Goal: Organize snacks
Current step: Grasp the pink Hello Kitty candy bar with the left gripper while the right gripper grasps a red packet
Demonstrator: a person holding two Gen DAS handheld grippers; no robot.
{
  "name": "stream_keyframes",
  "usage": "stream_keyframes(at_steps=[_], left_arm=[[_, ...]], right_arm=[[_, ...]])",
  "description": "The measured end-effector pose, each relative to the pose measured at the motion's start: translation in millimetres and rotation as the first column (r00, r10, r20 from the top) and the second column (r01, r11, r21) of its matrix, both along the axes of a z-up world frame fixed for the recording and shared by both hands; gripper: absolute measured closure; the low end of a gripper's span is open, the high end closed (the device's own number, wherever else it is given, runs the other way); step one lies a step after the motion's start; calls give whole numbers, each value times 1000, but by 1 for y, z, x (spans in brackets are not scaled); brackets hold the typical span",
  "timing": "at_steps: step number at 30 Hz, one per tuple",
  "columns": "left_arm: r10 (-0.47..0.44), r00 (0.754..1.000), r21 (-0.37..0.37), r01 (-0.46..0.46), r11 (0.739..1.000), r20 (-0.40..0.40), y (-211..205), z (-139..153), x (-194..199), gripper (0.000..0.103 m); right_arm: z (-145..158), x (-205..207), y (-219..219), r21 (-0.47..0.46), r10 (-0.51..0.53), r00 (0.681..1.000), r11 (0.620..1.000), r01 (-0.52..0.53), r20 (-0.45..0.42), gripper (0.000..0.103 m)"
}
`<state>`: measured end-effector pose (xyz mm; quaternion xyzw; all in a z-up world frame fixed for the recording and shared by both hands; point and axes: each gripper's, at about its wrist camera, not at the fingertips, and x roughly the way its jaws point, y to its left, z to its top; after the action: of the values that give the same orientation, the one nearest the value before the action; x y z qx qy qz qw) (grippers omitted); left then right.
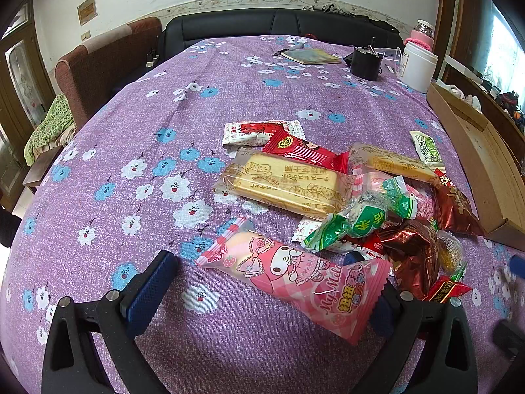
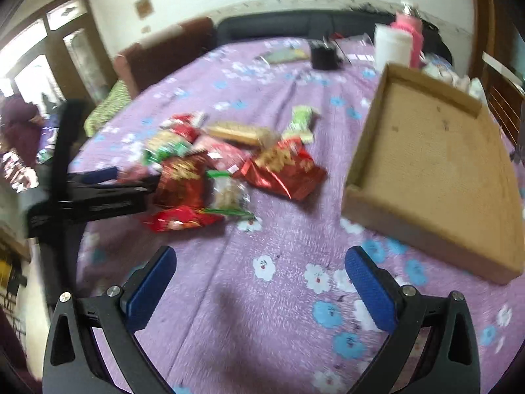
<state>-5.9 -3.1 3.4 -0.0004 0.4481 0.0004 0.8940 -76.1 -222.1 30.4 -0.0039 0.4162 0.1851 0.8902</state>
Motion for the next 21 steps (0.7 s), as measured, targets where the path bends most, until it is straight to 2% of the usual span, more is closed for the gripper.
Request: stream_keyframes(at_steps=[4,7,9,12,16,18,20,21], left_arm=[[0,1000,0,0,1000,0,0,0,0,0],[0,1000,0,0,1000,0,0,0,0,0],[0,1000,0,0,1000,0,0,0,0,0],[0,1000,0,0,1000,0,0,0,0,0],[0,1000,0,0,1000,0,0,0,0,0],[0,1000,0,0,1000,0,0,0,0,0],[0,1000,0,0,1000,0,0,0,0,0],[0,1000,0,0,1000,0,0,0,0,0]], right_arm=[[26,8,-1,85,46,999,995,-46,0,2],[43,31,15,116,71,997,991,-71,6,16],[49,50,36,118,115,993,986,-115,9,16],[46,66,57,140,137,991,981,-137,5,20],[36,56,61,130,128,981,980,-148,147,20],[24,52,62,69,141,974,985,-156,176,21],[17,51,62,43,136,975,988,-146,177,22],[13,54,60,69,136,980,987,-147,142,22]])
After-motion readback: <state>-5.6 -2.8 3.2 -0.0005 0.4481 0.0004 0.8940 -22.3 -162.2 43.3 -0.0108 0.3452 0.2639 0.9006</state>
